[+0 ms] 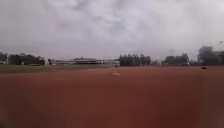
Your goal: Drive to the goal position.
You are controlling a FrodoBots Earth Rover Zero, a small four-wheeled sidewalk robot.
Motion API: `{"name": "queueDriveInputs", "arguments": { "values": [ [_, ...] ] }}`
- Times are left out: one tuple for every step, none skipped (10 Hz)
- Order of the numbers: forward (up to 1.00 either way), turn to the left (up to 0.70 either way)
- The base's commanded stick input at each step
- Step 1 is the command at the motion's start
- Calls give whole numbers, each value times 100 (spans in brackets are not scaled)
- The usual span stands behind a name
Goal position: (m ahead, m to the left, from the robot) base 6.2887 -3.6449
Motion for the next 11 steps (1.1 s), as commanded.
{"name": "queueDriveInputs", "arguments": {
  "values": [
    [70,-35],
    [70,-35],
    [70,-35],
    [70,-35],
    [70,-35],
    [70,0],
    [70,0],
    [70,0],
    [70,0],
    [70,-9],
    [70,-23]
  ]
}}
